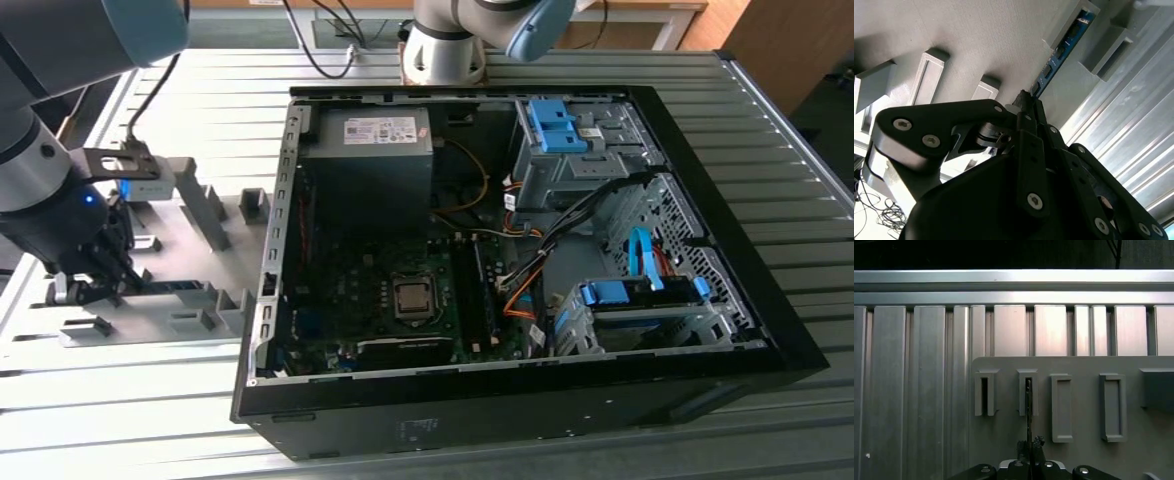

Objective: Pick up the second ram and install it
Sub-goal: 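Pick up the second ram and move it above second insertion slot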

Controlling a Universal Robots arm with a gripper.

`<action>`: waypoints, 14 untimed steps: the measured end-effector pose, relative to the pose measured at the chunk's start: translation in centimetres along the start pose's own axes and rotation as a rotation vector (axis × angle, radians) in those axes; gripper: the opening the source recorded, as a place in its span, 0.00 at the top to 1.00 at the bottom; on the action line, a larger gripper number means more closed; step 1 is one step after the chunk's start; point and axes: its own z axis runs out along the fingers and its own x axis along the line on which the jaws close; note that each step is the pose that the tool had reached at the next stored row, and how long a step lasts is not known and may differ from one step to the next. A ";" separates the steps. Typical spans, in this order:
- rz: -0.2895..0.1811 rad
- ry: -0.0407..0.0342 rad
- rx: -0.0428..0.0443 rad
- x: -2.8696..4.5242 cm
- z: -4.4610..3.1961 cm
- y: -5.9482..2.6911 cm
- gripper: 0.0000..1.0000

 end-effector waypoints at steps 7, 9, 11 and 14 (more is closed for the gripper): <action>0.000 0.0000 0.0000 0.00 -0.25 0.01 0.86; 0.000 0.0000 0.0000 -0.01 -0.30 0.01 0.86; 0.000 0.0000 0.0000 -0.01 -0.36 0.01 0.86; 0.000 0.0001 -0.0001 -0.01 -0.49 0.01 0.86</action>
